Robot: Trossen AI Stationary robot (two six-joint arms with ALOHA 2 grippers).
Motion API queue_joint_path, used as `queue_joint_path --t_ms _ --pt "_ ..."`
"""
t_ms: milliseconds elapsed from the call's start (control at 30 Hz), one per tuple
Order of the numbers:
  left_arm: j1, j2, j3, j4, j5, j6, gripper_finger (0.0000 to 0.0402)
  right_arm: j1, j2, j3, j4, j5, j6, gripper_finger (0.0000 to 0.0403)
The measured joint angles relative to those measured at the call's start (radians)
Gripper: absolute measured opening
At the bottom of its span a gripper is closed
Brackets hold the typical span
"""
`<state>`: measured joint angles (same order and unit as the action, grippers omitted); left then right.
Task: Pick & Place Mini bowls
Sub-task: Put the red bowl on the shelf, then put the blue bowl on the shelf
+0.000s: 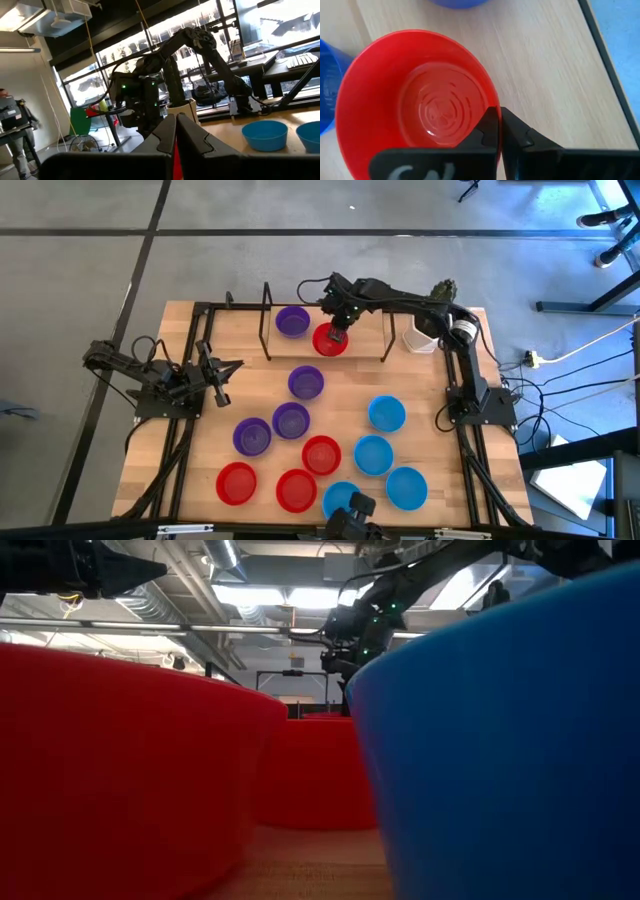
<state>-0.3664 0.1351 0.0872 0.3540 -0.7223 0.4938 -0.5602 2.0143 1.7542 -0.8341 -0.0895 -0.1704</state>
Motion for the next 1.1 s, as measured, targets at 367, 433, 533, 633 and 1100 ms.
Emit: queue_joint_path --t_ms 367,433,533,633,1100 --pt "0.000 0.000 0.000 0.000 0.000 -0.001 0.0004 0.000 0.007 0.001 0.024 0.061 -0.029 0.0011" --pt "0.000 0.000 0.000 0.000 0.000 -0.001 0.0004 0.000 0.007 0.001 0.032 0.064 -0.046 0.0024" --pt "0.000 0.000 0.000 0.000 0.000 -0.001 0.0004 0.000 0.007 0.001 0.036 0.067 -0.048 0.0047" --pt "0.000 0.000 0.000 0.000 0.000 -0.001 0.0005 0.000 0.007 0.001 0.036 0.081 -0.048 0.0066" --pt "0.000 0.000 0.000 0.000 0.000 -0.001 0.0002 0.001 -0.032 0.118 -0.093 0.139 -0.045 0.0112"
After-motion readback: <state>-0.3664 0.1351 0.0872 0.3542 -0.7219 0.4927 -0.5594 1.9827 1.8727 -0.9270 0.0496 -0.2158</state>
